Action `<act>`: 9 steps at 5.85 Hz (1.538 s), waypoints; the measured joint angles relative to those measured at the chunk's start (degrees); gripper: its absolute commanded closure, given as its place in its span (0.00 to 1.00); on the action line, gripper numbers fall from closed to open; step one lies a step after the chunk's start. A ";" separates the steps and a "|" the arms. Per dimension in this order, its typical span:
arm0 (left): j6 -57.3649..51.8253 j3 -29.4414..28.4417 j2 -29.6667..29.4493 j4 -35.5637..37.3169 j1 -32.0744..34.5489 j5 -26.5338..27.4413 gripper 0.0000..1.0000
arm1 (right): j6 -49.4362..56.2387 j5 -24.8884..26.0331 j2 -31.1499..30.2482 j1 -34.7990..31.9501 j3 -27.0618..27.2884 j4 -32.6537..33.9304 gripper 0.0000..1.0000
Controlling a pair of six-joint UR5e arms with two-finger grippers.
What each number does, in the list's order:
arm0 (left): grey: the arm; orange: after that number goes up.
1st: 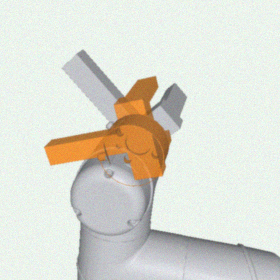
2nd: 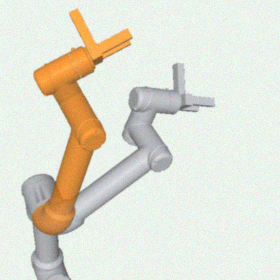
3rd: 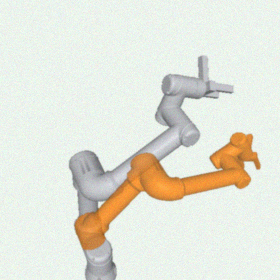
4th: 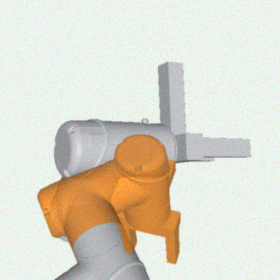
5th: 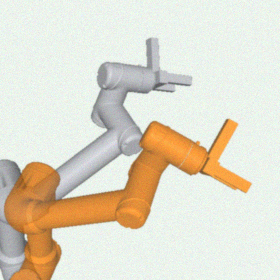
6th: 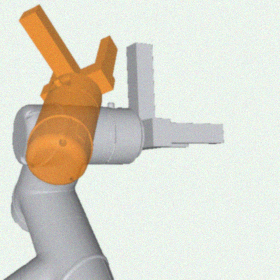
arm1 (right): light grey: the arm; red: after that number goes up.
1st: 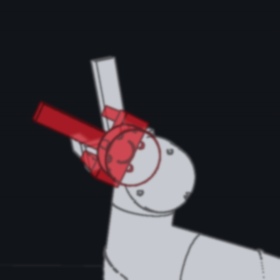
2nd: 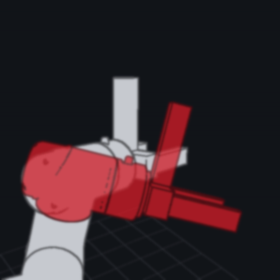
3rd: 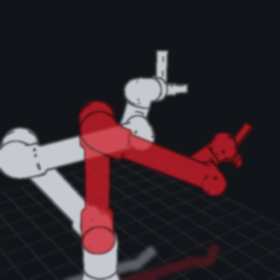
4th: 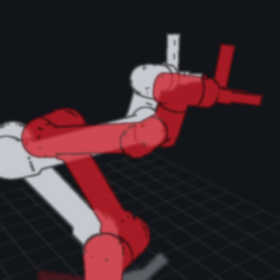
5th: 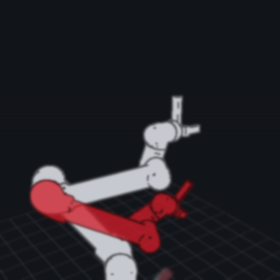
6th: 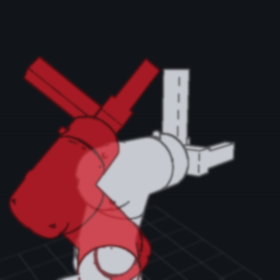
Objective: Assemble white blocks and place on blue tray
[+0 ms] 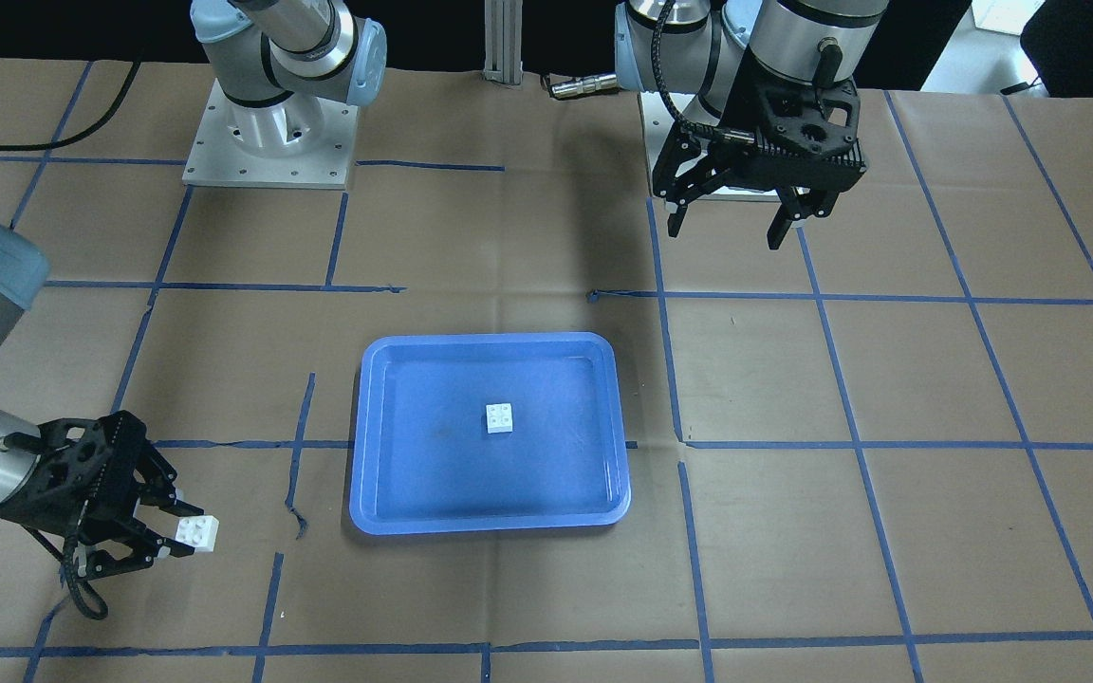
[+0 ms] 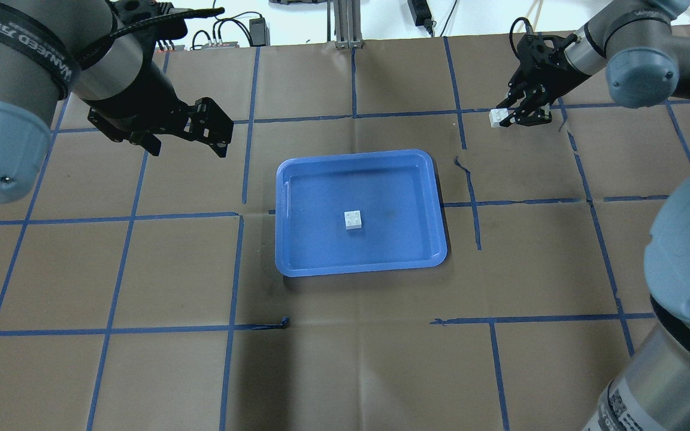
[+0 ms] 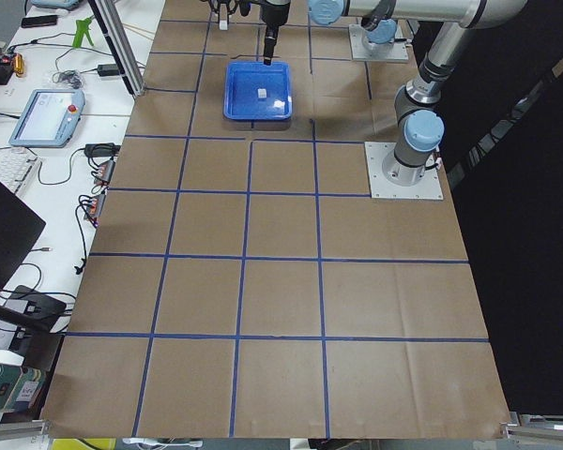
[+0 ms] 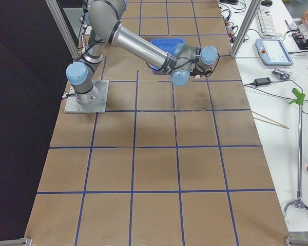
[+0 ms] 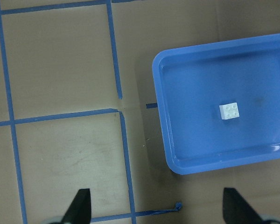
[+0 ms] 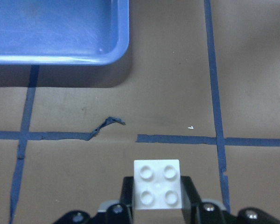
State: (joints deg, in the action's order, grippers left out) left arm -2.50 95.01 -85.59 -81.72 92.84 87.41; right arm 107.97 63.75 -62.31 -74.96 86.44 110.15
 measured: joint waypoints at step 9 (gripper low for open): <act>0.31 -5.59 -0.23 -11.11 -1.63 1.68 0.01 | -32.56 0.09 -4.58 -21.75 26.97 42.50 0.74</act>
State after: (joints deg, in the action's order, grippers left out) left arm -2.20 89.42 -85.82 -92.83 91.21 89.09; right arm 75.40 63.83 -66.90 -96.71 113.41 152.65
